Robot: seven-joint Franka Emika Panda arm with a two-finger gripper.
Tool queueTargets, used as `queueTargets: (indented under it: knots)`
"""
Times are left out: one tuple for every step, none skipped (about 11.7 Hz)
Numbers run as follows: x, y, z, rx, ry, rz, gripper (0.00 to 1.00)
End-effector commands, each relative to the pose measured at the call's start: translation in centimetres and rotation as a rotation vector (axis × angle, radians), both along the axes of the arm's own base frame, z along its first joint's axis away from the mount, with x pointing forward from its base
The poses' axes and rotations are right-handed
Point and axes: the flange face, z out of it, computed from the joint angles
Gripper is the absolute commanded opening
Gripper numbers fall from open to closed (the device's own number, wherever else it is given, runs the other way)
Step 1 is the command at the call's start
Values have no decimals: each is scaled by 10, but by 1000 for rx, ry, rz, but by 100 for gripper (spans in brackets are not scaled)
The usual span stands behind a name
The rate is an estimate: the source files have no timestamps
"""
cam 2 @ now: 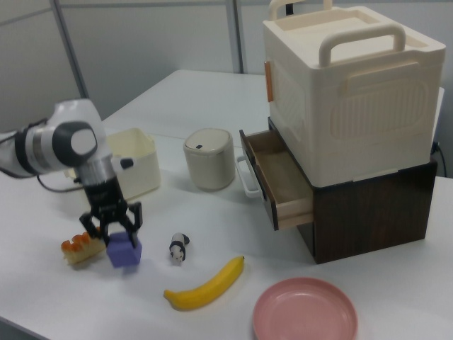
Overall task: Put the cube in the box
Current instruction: 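Lift the purple cube and carry it over the cream box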
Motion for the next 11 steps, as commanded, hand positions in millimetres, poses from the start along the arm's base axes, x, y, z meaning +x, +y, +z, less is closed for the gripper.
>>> queueTargets:
  knots:
    - [46,-4,105,17,-144,-73,12]
    - [61,3,142,84,-197,-117,14]
    - [71,15,170,134,-237,-154,14]
    - [78,33,192,158,-284,-176,14]
    - [87,48,202,173,-322,-225,14]
    - [93,68,207,187,-345,-254,15]
    - [103,88,207,216,-354,-270,16]
    - [114,110,198,239,-363,-293,18]
    - [123,127,178,239,-370,-326,22]
    - [131,150,160,252,-394,-349,25]
    - [137,177,147,267,-421,-374,28]
